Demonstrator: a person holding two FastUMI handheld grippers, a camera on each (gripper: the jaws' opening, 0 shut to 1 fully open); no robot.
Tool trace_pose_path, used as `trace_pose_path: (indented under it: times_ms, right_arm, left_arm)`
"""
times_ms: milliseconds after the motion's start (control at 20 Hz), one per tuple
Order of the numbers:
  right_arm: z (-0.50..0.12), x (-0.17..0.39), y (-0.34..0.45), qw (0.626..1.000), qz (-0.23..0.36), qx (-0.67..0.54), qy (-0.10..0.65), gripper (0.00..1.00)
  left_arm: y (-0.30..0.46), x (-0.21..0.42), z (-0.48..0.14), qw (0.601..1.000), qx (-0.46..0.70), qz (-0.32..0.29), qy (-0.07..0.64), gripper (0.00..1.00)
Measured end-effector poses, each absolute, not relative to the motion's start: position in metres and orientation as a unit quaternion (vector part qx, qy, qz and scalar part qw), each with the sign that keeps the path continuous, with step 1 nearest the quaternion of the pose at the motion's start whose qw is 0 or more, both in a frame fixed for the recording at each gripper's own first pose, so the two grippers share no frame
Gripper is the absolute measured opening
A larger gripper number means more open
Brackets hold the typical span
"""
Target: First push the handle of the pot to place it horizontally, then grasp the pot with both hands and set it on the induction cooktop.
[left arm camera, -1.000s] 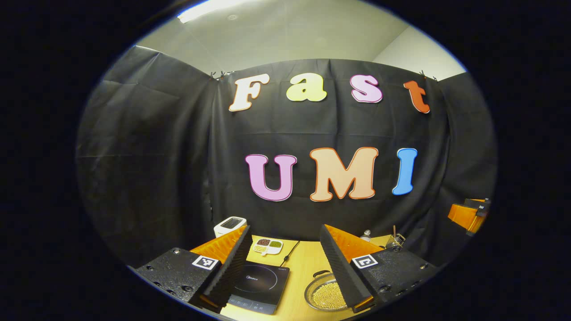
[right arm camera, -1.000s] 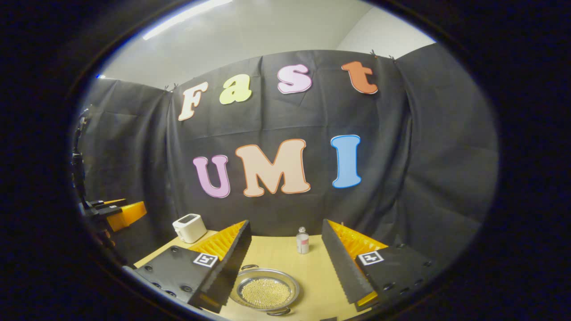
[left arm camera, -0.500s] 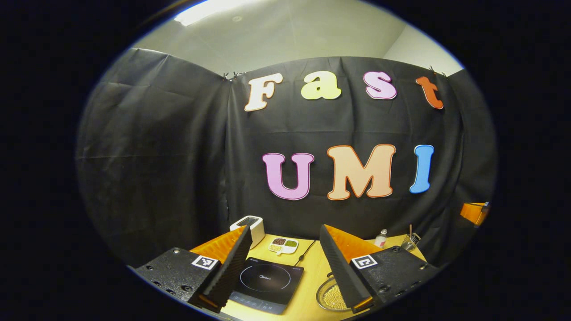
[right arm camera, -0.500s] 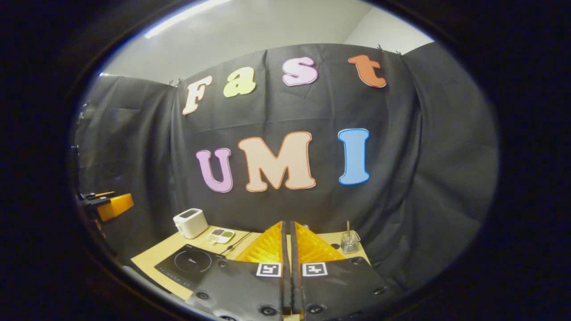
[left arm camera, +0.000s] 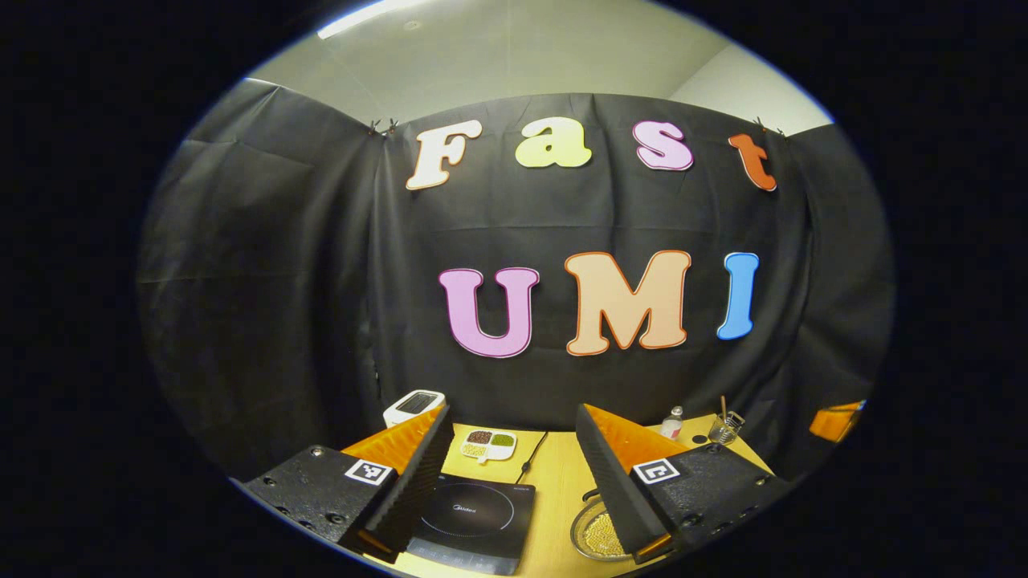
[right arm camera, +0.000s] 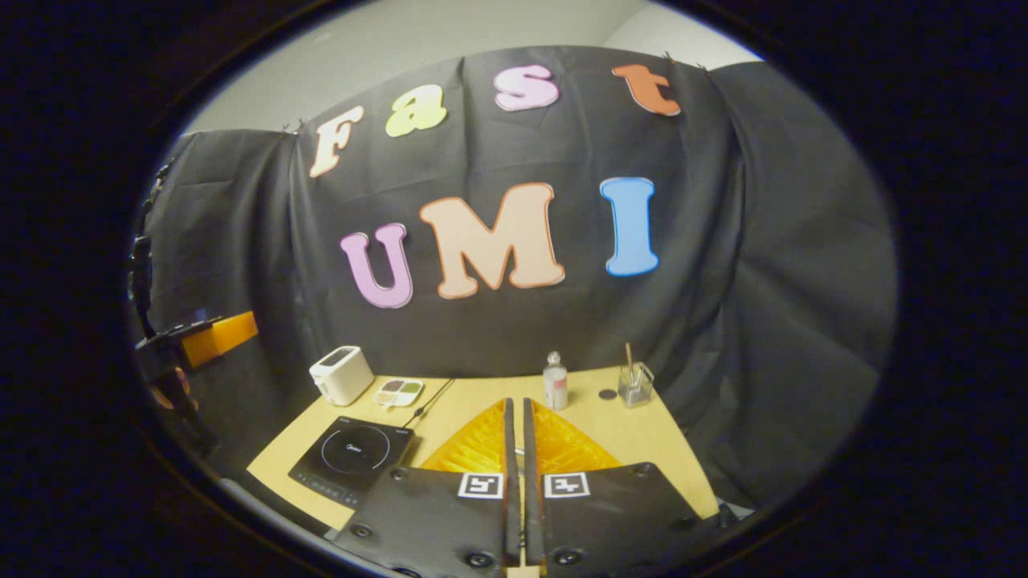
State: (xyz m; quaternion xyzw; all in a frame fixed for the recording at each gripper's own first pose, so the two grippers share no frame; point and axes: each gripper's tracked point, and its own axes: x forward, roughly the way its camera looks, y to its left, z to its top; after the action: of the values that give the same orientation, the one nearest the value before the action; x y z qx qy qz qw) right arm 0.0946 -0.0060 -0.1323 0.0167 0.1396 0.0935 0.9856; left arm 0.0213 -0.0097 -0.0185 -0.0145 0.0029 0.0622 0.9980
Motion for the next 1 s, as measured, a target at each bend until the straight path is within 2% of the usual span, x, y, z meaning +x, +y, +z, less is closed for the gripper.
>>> trace_pose_path:
  times_ms: [50,150,200,350,400,550,600,650,800,850,1000]
  right_arm:
    - [-0.146,0.091,-0.008,0.985,0.076,0.012,0.156,0.04]
    - [-0.177,0.080,-0.009,0.981,0.046,0.011,0.187,0.04]
    - [-0.194,0.074,-0.007,0.978,0.037,0.017,0.206,0.09]
    - [-0.249,0.051,-0.006,0.963,0.000,0.031,0.269,0.00]
    - [-0.267,0.042,-0.006,0.956,-0.013,0.035,0.292,0.04]
    - [-0.319,0.020,-0.001,0.934,-0.040,0.050,0.351,0.04]
    - [-0.333,0.012,0.002,0.927,-0.050,0.056,0.367,0.00]
    - [-0.344,0.007,0.005,0.921,-0.058,0.062,0.381,0.04]
    - [-0.370,-0.007,0.018,0.906,-0.080,0.086,0.406,0.04]
    - [-0.379,-0.011,0.023,0.900,-0.085,0.098,0.416,0.00]
    - [-0.403,-0.025,0.039,0.883,-0.099,0.134,0.439,0.00]
  left_arm:
    - [-0.012,0.026,-0.023,0.999,-0.017,0.048,0.006,0.92]
    - [-0.012,0.036,-0.028,1.000,-0.017,0.023,0.008,0.94]
    - [-0.012,0.041,-0.029,1.000,-0.014,0.013,0.008,0.94]
    - [-0.009,0.056,-0.033,1.000,0.001,-0.013,0.003,0.92]
    - [-0.006,0.060,-0.035,1.000,0.005,-0.016,0.004,0.92]
    - [-0.003,0.070,-0.046,0.999,0.003,-0.034,0.010,0.94]
    - [-0.003,0.074,-0.050,0.999,0.000,-0.045,0.014,0.92]
    - [-0.002,0.077,-0.056,0.998,-0.001,-0.053,0.018,0.94]
    - [0.000,0.085,-0.068,0.997,-0.005,-0.078,0.029,0.94]
    - [0.001,0.087,-0.072,0.996,-0.005,-0.087,0.031,0.92]
    - [0.007,0.094,-0.080,0.994,0.002,-0.107,0.035,0.94]
